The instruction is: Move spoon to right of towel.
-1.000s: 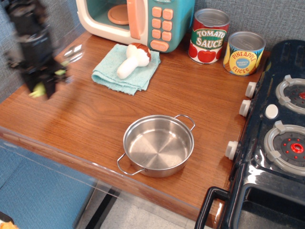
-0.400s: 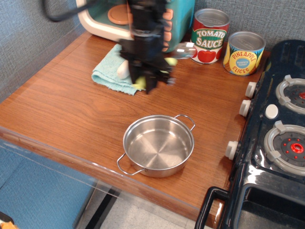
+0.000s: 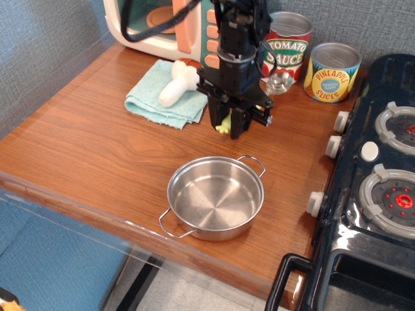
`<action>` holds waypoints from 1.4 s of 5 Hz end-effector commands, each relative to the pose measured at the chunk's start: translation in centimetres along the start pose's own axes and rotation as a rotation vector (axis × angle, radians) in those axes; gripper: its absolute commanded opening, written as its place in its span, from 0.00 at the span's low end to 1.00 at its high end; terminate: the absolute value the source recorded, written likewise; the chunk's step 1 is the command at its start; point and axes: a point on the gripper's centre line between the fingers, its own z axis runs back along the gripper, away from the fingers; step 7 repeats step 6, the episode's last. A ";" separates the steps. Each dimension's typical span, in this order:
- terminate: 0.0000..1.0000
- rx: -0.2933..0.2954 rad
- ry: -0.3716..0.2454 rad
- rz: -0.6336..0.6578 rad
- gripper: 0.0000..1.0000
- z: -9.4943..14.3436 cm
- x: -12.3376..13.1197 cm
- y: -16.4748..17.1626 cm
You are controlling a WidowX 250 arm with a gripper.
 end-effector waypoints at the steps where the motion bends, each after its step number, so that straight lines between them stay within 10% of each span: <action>1: 0.00 -0.004 -0.042 0.042 1.00 1.1 -1.1 -0.2; 3: 0.00 0.093 -0.178 0.005 1.00 6.2 -1.7 -1.5; 5: 0.00 0.067 -0.196 -0.009 1.00 7.1 -2.3 -1.5; 6: 1.00 0.067 -0.196 -0.009 1.00 7.1 -2.3 -1.5; 7: 1.00 0.067 -0.196 -0.009 1.00 7.1 -2.3 -1.5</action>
